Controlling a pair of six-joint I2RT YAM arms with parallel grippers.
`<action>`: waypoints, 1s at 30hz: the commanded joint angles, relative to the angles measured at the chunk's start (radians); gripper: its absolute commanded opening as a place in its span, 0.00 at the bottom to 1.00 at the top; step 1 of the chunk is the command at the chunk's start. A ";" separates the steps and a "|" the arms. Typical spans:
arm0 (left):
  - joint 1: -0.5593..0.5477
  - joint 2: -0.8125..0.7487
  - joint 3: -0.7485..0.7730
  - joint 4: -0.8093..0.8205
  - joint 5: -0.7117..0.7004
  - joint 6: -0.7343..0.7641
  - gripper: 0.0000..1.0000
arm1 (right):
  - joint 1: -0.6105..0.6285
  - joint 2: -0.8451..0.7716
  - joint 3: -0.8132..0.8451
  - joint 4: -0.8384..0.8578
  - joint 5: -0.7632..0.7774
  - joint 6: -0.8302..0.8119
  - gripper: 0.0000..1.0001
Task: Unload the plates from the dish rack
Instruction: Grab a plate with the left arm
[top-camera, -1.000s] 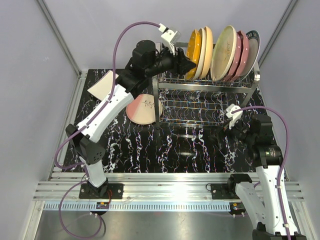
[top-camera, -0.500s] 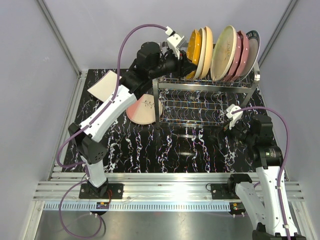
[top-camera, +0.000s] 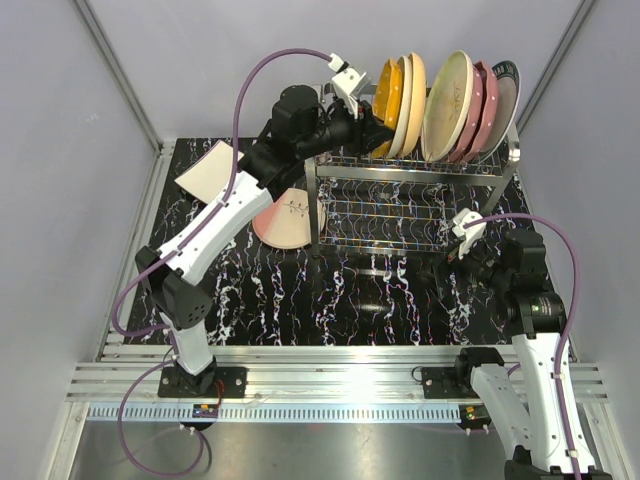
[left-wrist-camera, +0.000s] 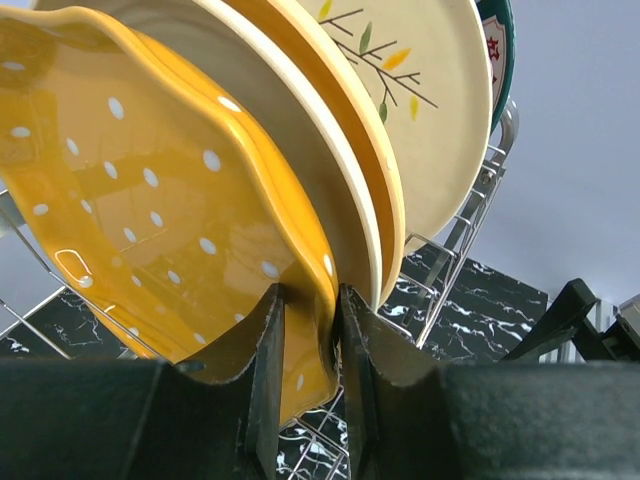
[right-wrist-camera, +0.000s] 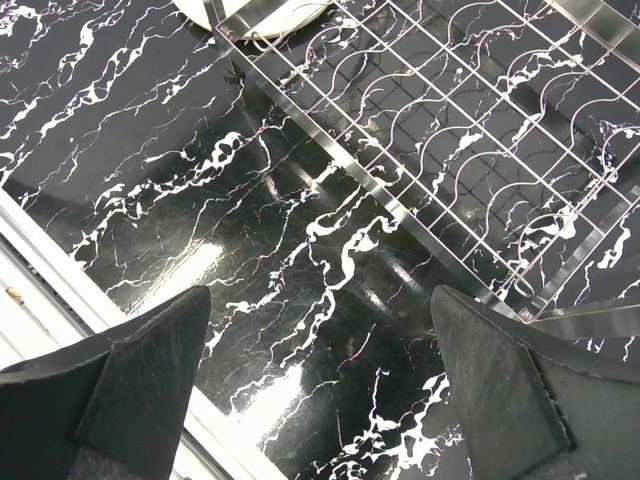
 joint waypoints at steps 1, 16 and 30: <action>-0.001 -0.065 -0.015 0.192 -0.014 -0.037 0.00 | -0.006 -0.007 0.005 0.020 -0.014 -0.010 1.00; 0.048 -0.070 0.014 0.335 -0.071 -0.269 0.00 | -0.038 -0.013 0.004 0.018 -0.009 -0.007 1.00; 0.115 -0.018 0.069 0.502 -0.047 -0.590 0.00 | -0.040 -0.011 0.002 0.020 -0.008 -0.007 1.00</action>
